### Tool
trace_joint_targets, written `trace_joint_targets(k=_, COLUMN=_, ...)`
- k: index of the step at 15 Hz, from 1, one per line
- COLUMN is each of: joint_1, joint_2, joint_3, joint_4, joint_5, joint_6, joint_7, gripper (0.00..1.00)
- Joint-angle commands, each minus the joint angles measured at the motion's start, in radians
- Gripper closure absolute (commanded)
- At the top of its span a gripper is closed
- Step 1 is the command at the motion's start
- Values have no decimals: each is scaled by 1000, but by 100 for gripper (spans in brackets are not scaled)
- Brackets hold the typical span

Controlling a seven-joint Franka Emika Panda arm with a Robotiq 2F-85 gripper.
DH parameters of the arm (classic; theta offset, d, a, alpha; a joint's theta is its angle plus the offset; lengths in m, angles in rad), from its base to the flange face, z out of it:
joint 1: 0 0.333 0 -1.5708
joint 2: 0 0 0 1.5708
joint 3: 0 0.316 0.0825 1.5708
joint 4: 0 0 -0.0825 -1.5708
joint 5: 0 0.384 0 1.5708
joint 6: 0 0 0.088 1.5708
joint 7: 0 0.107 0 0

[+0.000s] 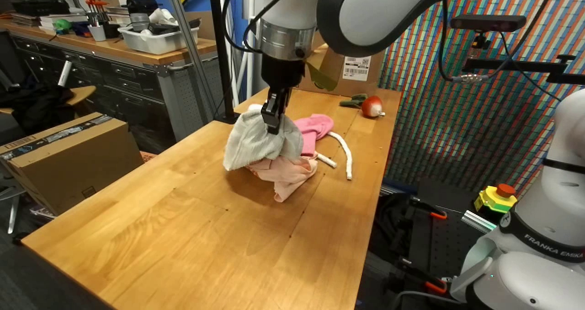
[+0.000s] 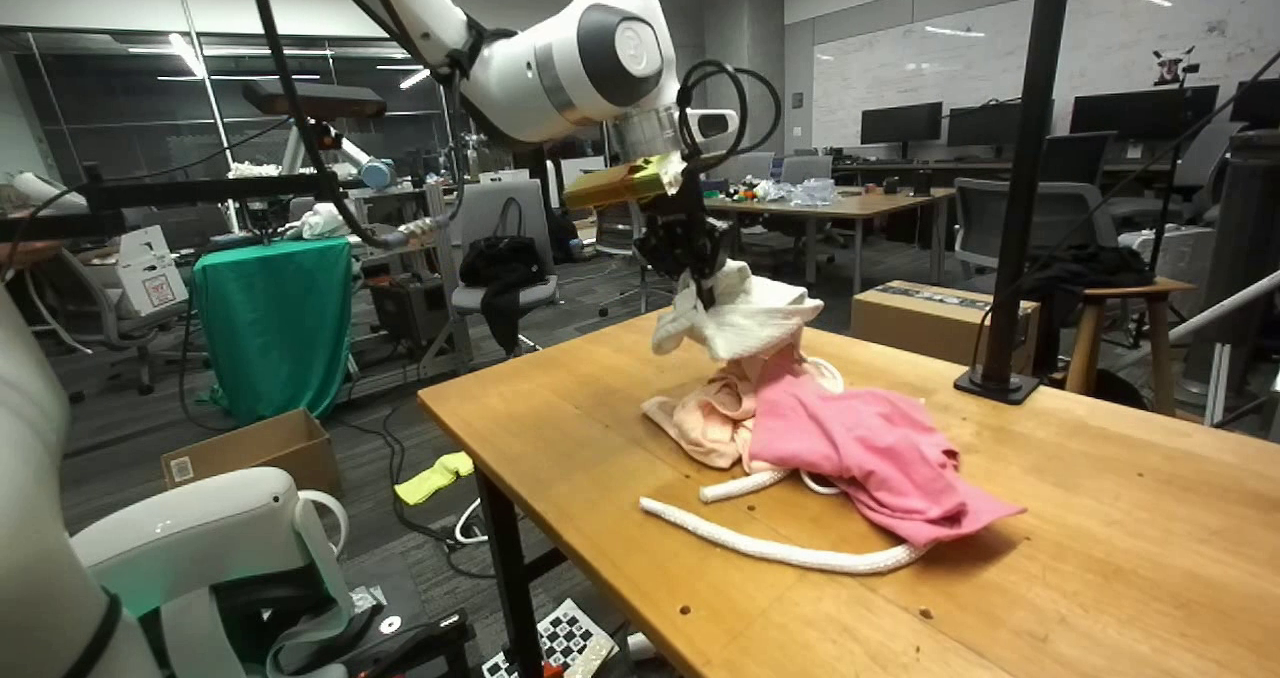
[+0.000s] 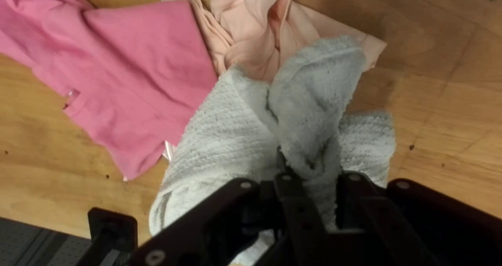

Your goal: Spread the objects across on the table

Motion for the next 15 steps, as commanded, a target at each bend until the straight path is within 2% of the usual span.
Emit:
trace_joint_targets(k=1, joint_1=21, joint_2=-23, joint_3=34, joint_4=65, joint_5=-28, joint_6=-55, joint_7=-18, gripper=89)
trace_joint_targets(k=6, joint_1=60, joint_2=31, joint_3=89, joint_4=192, joint_5=-60, joint_6=-158, joint_7=-48, gripper=89)
trace_joint_targets(k=10, joint_1=102, joint_2=124, joint_3=125, joint_4=318, joint_5=-116, joint_6=-228, joint_7=-38, gripper=89)
trace_joint_targets(k=15, joint_1=171, joint_2=278, joint_3=124, joint_4=457, joint_5=-217, joint_6=-227, joint_7=8, gripper=89)
